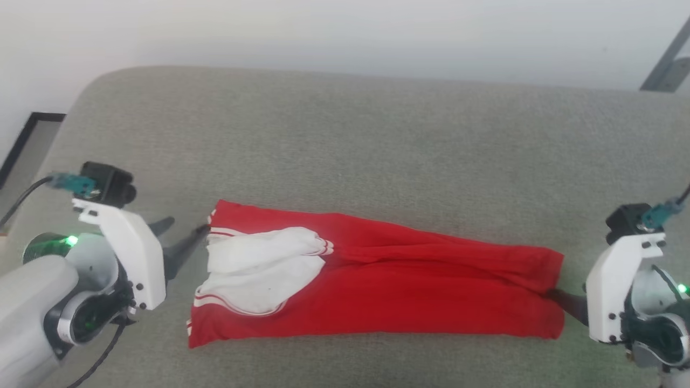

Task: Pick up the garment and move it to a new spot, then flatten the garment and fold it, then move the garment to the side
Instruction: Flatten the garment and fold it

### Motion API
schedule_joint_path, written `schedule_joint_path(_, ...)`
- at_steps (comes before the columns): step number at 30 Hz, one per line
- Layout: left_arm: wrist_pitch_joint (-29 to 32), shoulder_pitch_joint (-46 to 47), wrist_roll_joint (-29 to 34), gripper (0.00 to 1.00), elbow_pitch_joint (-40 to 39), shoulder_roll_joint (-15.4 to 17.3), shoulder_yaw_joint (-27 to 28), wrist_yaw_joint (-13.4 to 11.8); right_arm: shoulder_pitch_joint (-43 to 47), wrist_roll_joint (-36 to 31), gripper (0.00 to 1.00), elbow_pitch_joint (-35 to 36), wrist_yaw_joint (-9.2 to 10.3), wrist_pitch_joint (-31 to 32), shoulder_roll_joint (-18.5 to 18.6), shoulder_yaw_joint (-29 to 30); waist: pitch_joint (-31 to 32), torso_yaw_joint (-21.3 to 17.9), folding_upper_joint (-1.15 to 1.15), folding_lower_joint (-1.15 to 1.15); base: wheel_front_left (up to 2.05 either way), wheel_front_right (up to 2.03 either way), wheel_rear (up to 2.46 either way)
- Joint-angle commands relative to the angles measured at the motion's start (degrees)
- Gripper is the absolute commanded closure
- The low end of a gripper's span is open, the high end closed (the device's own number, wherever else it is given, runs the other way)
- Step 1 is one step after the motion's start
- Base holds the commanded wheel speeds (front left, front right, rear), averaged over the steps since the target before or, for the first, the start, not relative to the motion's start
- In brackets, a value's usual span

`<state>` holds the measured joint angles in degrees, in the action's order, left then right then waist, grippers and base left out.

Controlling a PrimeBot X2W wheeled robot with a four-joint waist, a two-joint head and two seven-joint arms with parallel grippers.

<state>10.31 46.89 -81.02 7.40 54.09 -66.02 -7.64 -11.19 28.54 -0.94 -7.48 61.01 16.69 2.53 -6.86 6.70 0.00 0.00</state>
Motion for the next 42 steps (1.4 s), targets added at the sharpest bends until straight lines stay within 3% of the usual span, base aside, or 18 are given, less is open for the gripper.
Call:
schedule_joint_path(1,-2.3,-1.5,0.7,0.00,-0.4,0.1,0.6,0.3,0.8,0.1,0.00,-0.3,-0.02,-0.4,0.1,0.4,0.6,0.8,0.00,0.00,0.00,0.00,0.00)
schedule_joint_path(10,-20.0,-7.2,4.2,0.00,1.6,0.7,3.6,-1.2,-0.1,-0.4,0.00,-4.6,-0.02,-3.4,0.8,0.8,0.5,3.7,0.00,0.00,0.00,0.00,0.00)
schedule_joint_path(15,-25.0,-11.2,5.3,0.00,3.2,0.3,6.8,-2.0,-1.1,0.0,0.00,-8.7,-0.02,-4.8,1.6,0.0,0.2,5.4,0.00,0.00,0.00,0.00,0.00)
schedule_joint_path(21,-25.5,-18.7,10.8,0.00,4.5,-3.0,19.2,-2.1,-2.2,0.8,0.00,-13.8,-0.02,-5.8,1.5,-1.2,-0.3,7.2,0.00,0.00,0.00,0.00,0.00)
schedule_joint_path(25,-25.5,-25.7,17.2,0.00,4.7,-7.1,30.2,-0.8,-2.6,2.1,0.00,-16.8,-0.02,-6.9,0.9,-2.9,-0.5,7.8,0.00,0.00,0.00,0.00,0.00)
schedule_joint_path(27,-25.5,-27.7,18.2,0.00,5.0,-8.5,32.7,-0.2,-2.6,2.6,0.00,-17.4,-0.03,-7.1,0.8,-3.6,-0.5,7.9,0.00,0.00,0.00,0.00,0.00)
schedule_joint_path(28,-25.5,-29.5,19.9,0.00,5.2,-9.7,35.1,0.5,-2.7,3.1,0.48,-18.1,-0.03,-7.2,0.8,-4.4,-0.5,8.0,0.00,0.00,0.00,0.00,0.00)
schedule_joint_path(30,-25.5,-32.2,22.6,0.00,5.6,-11.9,39.2,2.0,-2.9,4.2,1.00,-18.5,-0.03,-7.9,1.1,-5.7,-0.5,8.0,0.00,0.00,0.00,0.00,0.00)
schedule_joint_path(36,-25.5,-38.1,29.2,0.00,7.2,-18.6,50.3,6.8,-3.6,7.1,1.00,-19.6,-0.01,-9.3,2.4,-6.3,-0.6,7.7,0.00,0.00,0.00,0.00,0.00)
schedule_joint_path(42,-25.5,-40.4,34.2,0.00,9.4,-23.5,57.1,11.1,-5.1,8.6,1.00,-19.4,0.03,-11.6,4.2,-4.6,-1.0,6.9,0.00,0.00,0.00,0.00,0.00)
